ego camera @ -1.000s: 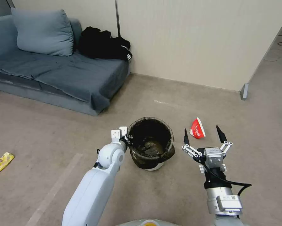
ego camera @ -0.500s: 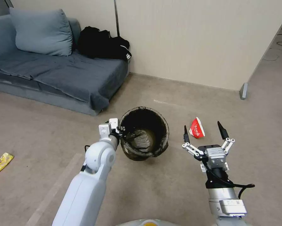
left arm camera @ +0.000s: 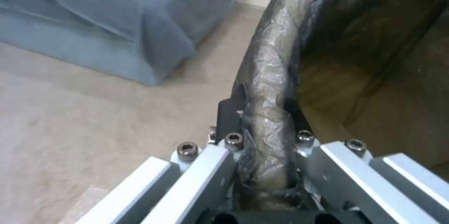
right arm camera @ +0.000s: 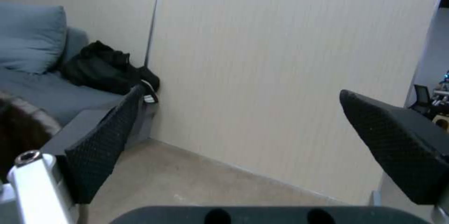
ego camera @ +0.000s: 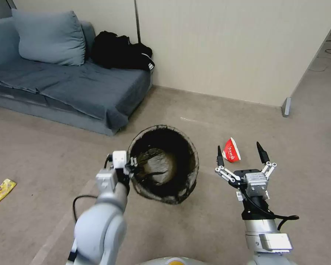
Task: Pick up the trash bin, then pick up the garbage from the floor and place it into the trash bin.
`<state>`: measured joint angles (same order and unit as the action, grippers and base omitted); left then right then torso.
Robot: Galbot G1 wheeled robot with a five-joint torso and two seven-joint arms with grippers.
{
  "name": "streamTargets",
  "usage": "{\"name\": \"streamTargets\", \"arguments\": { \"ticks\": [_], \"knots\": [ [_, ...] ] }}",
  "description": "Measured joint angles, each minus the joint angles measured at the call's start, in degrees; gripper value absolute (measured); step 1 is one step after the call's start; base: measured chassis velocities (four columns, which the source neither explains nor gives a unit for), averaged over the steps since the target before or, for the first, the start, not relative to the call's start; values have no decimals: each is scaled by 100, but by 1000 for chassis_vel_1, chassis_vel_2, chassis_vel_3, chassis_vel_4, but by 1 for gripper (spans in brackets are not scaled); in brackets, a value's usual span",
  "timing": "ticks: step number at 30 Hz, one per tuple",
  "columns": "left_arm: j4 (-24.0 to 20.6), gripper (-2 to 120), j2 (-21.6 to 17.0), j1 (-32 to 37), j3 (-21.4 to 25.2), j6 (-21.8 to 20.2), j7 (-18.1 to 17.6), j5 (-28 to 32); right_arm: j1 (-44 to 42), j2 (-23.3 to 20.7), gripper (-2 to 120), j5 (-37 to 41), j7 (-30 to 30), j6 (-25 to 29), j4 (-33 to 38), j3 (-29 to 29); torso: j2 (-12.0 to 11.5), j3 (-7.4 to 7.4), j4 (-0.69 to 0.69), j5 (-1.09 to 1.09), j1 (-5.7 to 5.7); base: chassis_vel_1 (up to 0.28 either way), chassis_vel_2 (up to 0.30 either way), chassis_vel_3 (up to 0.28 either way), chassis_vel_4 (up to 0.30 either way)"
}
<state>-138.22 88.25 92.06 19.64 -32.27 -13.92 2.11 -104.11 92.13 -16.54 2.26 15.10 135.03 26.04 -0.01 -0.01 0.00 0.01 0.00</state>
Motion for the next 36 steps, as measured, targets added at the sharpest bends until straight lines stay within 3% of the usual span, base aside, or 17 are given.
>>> {"name": "streamTargets", "arguments": {
  "ticks": [3, 7, 27, 36],
  "knots": [
    [-101, 0, 57, 275, -25, 395, -202, -221, 22, 0, 100, 22, 95, -27, -21, 34, 0, 0, 0, 0, 0, 0, 0, 0, 0],
    [-133, 0, 109, 339, -27, 500, -305, -302, 26, 0, 100, 26, 115, -42, -27, 39, 0, 0, -1, -1, 0, 0, 0, 0, 0],
    [-43, 0, 179, 356, -98, 575, -351, -347, 34, 0, 100, 154, 285, -159, -155, 84, 1, 0, 0, -1, 0, 0, 0, 0, 0],
    [-6, 0, 121, 355, -114, 505, -351, -306, 37, 0, 100, 184, 304, -160, -185, 96, 1, 1, 0, -2, 0, -108, 110, 110, -97]
  ]
}}
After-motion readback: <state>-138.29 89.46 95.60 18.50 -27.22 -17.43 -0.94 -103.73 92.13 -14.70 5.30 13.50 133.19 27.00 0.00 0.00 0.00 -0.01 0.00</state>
